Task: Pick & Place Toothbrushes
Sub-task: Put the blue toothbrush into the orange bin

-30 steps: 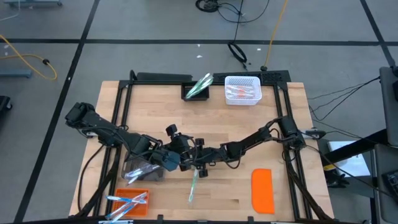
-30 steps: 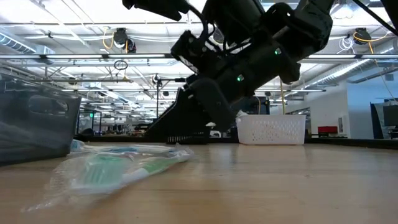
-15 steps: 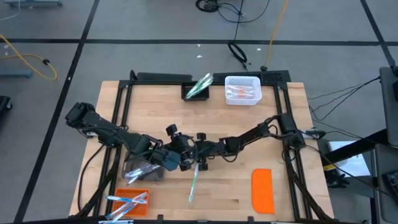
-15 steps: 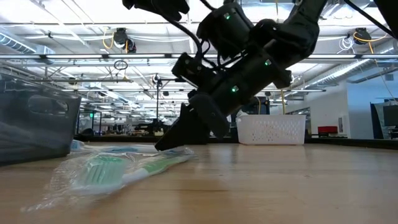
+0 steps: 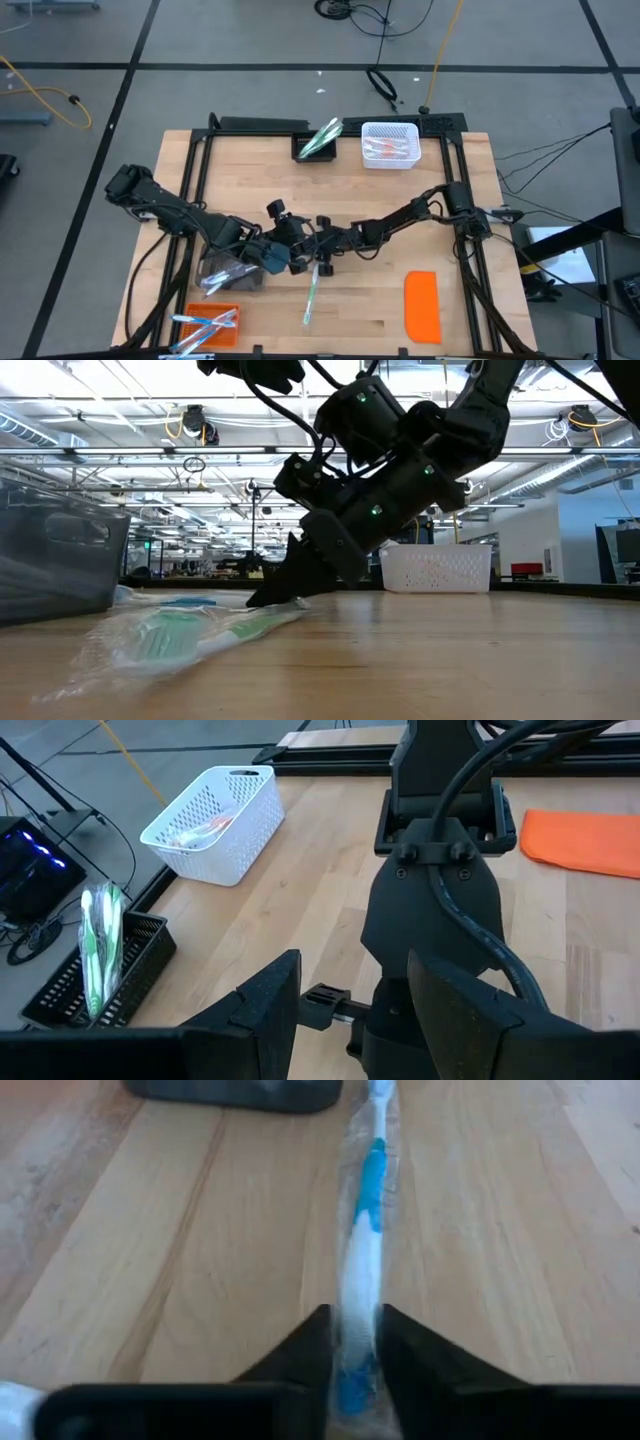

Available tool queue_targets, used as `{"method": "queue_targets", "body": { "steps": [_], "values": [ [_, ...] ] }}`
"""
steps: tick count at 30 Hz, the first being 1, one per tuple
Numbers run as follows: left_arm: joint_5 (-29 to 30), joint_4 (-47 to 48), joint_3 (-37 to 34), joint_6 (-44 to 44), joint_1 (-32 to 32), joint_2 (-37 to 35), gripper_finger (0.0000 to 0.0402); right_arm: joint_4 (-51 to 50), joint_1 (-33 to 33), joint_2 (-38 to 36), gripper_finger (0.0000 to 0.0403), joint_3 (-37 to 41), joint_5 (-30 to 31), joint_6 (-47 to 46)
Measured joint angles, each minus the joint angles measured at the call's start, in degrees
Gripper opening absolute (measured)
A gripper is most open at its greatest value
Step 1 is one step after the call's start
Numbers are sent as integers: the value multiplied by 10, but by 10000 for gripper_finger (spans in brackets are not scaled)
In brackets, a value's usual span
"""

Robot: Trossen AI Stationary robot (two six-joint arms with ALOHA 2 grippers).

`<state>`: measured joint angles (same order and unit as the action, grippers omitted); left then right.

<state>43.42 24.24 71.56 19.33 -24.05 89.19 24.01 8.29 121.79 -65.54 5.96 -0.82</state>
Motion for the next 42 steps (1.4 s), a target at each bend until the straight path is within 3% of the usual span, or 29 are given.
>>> {"method": "queue_targets", "body": {
  "steps": [4,8,21,40,42],
  "values": [
    [0,0,0,0,0,0,189,0,-3,1,16,0,3,4],
    [0,0,0,0,0,0,189,-5,-4,-2,20,0,40,5],
    [0,4,0,0,0,0,189,-85,-5,-93,14,14,79,52],
    [0,0,0,2,0,0,189,-141,-3,-401,14,166,81,55],
    [0,0,0,2,0,0,189,-148,-3,-432,14,180,102,54]
  ]
}}
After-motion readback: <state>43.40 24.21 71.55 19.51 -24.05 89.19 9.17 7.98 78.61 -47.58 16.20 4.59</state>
